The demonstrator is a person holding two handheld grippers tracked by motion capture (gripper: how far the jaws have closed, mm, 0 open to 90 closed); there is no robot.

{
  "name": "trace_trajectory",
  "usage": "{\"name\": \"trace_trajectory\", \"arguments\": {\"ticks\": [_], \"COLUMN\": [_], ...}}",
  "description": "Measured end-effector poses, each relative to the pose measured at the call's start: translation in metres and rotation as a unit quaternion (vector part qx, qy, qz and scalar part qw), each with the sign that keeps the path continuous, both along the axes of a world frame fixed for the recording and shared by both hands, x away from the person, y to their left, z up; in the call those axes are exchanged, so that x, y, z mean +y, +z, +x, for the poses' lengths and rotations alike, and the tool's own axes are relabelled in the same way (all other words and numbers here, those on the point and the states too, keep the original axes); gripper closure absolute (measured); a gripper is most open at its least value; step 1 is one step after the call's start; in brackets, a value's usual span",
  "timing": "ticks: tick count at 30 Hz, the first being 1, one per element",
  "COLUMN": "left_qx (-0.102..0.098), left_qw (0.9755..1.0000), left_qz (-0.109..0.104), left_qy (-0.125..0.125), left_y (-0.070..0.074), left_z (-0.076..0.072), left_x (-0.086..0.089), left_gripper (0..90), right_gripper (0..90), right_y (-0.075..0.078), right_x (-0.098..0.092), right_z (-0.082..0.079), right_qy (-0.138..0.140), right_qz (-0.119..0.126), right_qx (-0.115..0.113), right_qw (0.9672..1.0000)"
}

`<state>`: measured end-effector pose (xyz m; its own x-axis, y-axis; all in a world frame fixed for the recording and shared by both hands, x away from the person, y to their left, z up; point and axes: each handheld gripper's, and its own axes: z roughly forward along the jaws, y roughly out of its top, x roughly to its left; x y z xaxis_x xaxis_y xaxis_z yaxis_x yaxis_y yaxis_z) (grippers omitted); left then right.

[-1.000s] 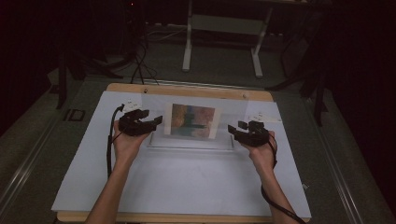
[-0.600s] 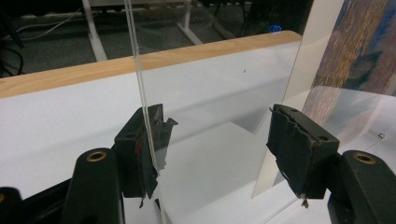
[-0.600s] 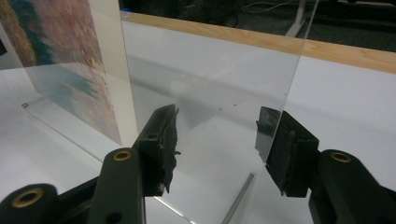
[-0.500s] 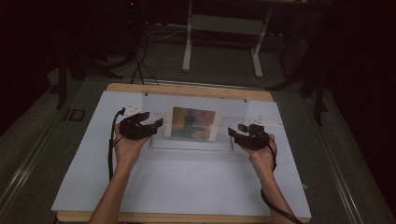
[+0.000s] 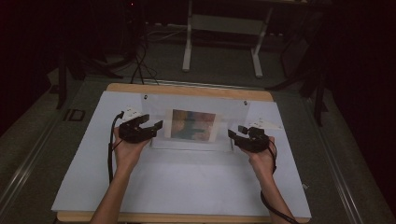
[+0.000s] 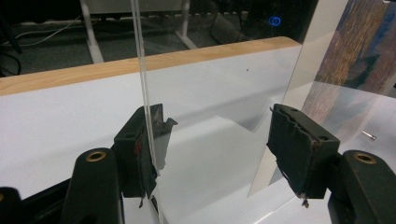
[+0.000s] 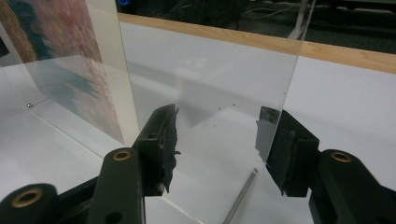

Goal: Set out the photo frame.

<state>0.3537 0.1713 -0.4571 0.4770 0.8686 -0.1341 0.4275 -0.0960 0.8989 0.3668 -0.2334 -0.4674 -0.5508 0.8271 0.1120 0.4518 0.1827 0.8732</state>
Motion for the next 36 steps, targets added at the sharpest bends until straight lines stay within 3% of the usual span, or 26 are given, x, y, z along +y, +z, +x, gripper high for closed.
{"name": "trace_trajectory", "arguments": {"ticks": [11,22,25,31,36], "left_qx": [-0.010,-0.021,-0.026,-0.031,-0.029], "left_qw": [0.9999,0.9997,0.9996,0.9995,0.9996], "left_qz": [-0.010,0.006,-0.007,-0.011,0.005], "left_qy": [-0.003,-0.011,-0.011,-0.002,0.003], "left_y": [-0.004,-0.001,0.002,0.005,0.007], "left_z": [-0.001,-0.004,-0.006,-0.012,-0.020], "left_x": [0.002,0.006,0.011,0.021,0.025], "left_gripper": [36.0,36.4,35.7,35.4,35.4], "right_gripper": [48.1,44.6,42.3,38.6,34.9], "right_y": [-0.003,-0.003,-0.002,-0.001,0.002], "right_x": [-0.002,-0.001,-0.002,-0.002,-0.003], "right_z": [-0.001,-0.003,-0.003,-0.006,-0.008], "right_qy": [0.006,0.008,0.005,0.008,0.008], "right_qz": [0.006,-0.016,-0.017,-0.024,-0.026], "right_qx": [-0.009,-0.022,-0.023,-0.024,-0.027], "right_qw": [0.9999,0.9996,0.9996,0.9994,0.9993]}}
